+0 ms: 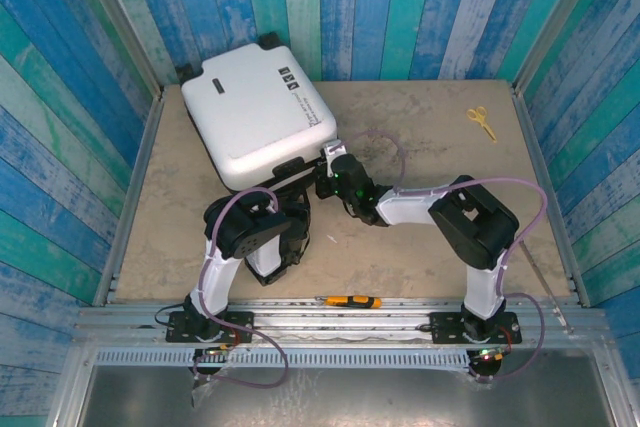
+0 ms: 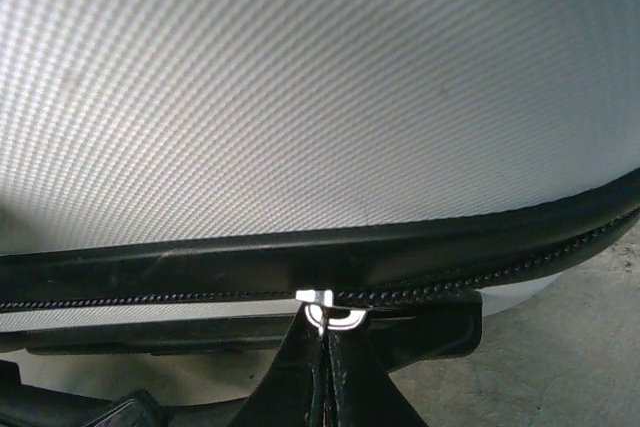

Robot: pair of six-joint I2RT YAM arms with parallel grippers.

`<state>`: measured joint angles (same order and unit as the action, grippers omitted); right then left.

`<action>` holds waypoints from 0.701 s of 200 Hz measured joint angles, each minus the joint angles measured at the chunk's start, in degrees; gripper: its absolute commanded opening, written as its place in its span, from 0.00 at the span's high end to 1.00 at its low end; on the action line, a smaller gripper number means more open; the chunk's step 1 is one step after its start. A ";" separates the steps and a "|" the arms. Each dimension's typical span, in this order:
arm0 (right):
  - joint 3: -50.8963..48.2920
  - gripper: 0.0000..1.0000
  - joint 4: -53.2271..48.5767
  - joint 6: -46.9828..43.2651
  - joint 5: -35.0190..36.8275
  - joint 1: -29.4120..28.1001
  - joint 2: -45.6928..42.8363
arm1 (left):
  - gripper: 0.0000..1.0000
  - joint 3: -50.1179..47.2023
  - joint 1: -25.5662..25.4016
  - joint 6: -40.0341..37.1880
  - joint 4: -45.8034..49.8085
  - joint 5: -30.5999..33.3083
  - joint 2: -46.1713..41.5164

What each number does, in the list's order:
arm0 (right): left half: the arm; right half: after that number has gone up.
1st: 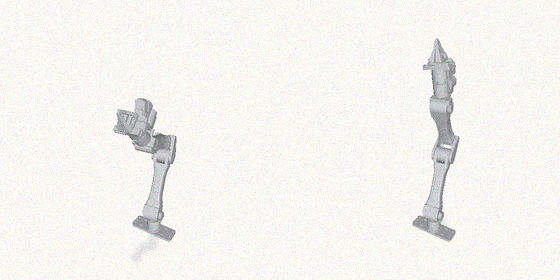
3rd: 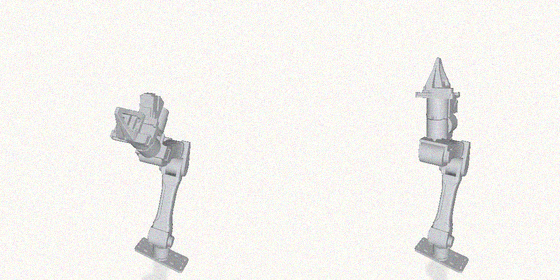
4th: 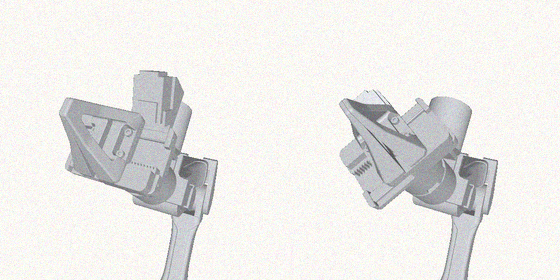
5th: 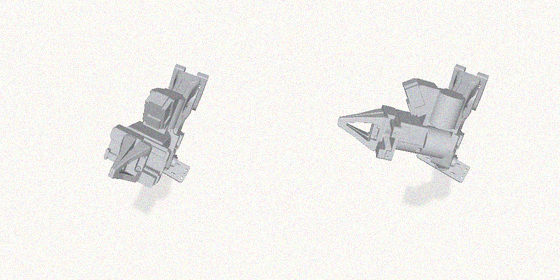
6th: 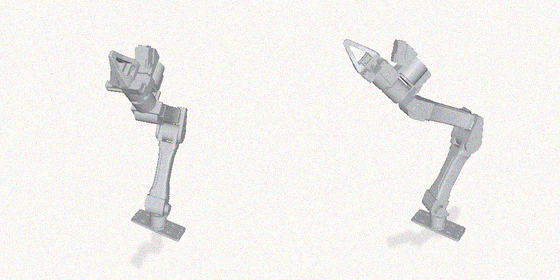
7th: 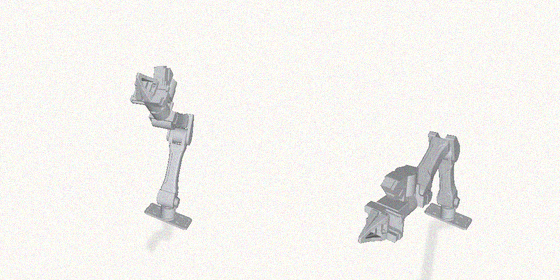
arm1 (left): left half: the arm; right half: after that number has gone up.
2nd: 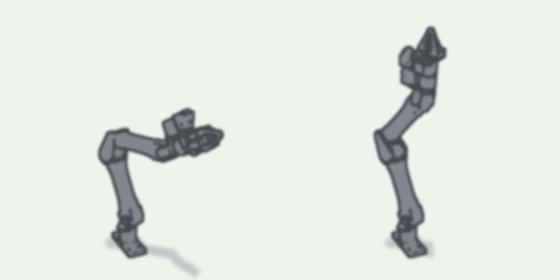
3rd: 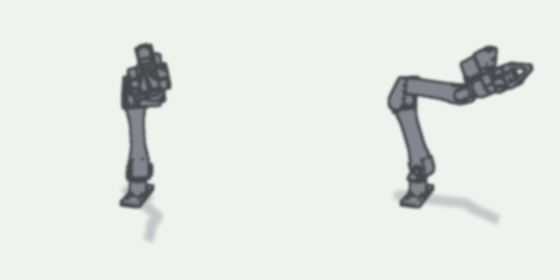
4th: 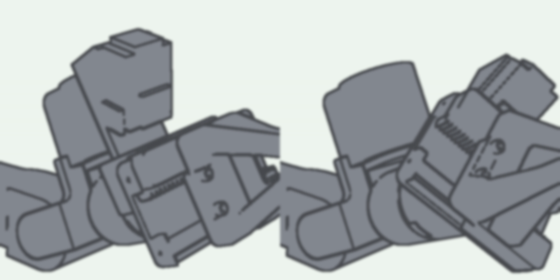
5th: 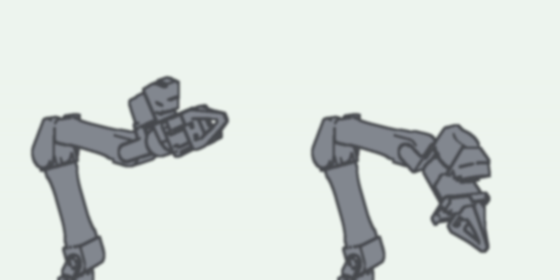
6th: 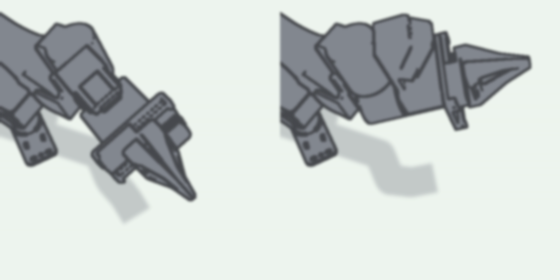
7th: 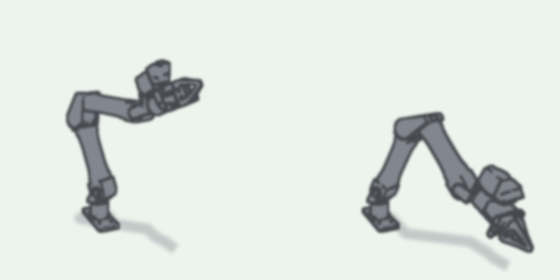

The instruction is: Pack the luggage

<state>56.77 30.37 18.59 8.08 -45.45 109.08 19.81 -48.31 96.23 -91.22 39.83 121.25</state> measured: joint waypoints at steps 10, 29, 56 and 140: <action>0.00 0.99 -0.42 -0.42 -1.44 0.48 -0.20 | 1.00 -0.02 0.00 -0.02 0.00 0.00 0.00; -0.13 0.99 -1.44 -1.51 -5.27 1.88 -1.01 | 1.00 -0.04 0.00 -0.13 0.00 -0.04 0.00; -0.92 1.00 -3.43 -2.14 -13.00 5.14 -2.71 | 1.00 -0.02 -0.37 -0.37 0.00 -1.07 -0.02; -1.64 0.99 1.44 4.48 -39.78 14.86 0.11 | 1.00 0.13 -0.79 -0.66 0.00 -2.27 -0.04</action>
<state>55.13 31.81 23.07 -31.70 -30.59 109.19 19.94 -49.10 95.57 -91.22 37.56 121.21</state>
